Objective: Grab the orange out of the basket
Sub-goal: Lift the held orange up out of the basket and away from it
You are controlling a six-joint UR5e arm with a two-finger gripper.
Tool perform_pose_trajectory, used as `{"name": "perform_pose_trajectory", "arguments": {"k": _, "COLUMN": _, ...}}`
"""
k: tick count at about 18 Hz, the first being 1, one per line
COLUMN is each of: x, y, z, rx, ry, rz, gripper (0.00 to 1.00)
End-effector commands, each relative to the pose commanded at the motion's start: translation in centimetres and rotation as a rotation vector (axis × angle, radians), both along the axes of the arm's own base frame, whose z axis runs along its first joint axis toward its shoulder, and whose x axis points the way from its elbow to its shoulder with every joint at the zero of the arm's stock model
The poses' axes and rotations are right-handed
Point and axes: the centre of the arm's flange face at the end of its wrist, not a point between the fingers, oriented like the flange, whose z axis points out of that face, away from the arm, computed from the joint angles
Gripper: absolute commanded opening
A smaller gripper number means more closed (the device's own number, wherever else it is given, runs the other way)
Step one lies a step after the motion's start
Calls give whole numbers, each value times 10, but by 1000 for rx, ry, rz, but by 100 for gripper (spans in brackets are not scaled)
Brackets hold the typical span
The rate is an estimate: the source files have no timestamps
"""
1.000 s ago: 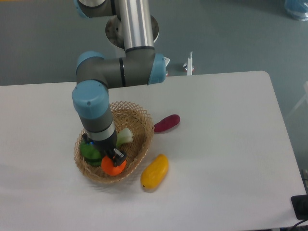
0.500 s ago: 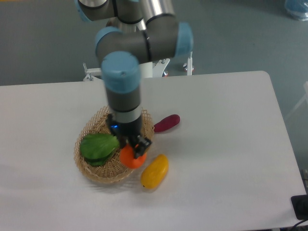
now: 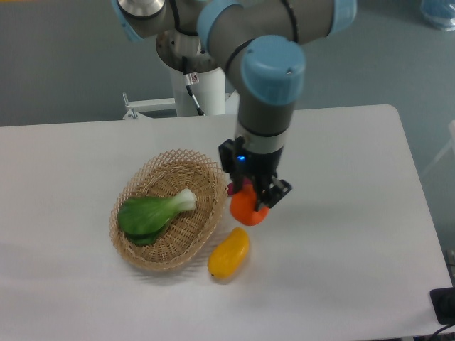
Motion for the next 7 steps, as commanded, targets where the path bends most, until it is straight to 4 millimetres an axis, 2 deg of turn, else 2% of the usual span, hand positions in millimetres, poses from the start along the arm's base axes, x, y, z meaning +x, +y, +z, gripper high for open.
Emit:
{"name": "perform_pose_trajectory", "arguments": {"k": 3, "x": -8, "y": -2, "z": 4, "rx": 8, "ry": 12, "rz": 5, "gripper": 55}}
{"name": "perform_pose_trajectory", "arguments": {"k": 7, "x": -10, "y": -3, "z": 0, "rx": 3, "ry": 9, "rz": -9, "gripper": 55}}
